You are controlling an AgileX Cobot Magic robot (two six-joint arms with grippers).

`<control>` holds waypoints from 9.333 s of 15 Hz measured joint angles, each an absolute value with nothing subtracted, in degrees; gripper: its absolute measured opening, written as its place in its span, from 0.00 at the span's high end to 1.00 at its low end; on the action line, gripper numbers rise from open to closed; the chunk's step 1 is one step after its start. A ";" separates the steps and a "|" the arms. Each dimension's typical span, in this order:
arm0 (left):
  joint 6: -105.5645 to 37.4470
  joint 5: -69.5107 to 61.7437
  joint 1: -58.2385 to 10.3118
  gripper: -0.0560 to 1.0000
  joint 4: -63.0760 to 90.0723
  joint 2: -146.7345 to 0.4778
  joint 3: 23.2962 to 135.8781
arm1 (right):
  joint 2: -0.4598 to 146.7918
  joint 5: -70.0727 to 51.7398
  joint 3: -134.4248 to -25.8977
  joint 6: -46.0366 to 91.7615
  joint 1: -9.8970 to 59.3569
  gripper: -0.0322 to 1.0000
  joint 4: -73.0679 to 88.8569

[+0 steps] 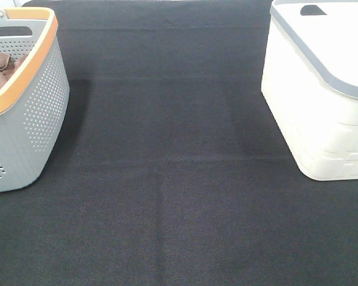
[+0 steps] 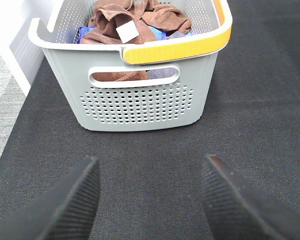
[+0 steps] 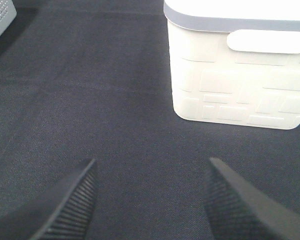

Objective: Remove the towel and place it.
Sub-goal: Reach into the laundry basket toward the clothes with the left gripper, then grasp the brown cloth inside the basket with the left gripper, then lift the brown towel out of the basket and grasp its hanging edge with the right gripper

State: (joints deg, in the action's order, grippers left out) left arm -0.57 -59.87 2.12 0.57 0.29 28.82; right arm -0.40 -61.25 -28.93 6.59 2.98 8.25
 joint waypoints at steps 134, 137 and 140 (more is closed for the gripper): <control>-1.95 -42.00 14.38 0.95 19.25 -92.02 83.08 | -0.40 -61.25 -28.93 6.59 2.98 0.40 10.37; -5.21 -38.33 14.38 0.95 26.53 -84.34 83.08 | -0.40 -61.02 -28.93 6.59 2.98 0.40 11.97; -8.88 -35.81 14.38 0.95 34.55 -81.13 83.08 | -0.40 -60.79 -28.93 6.59 2.98 0.40 13.01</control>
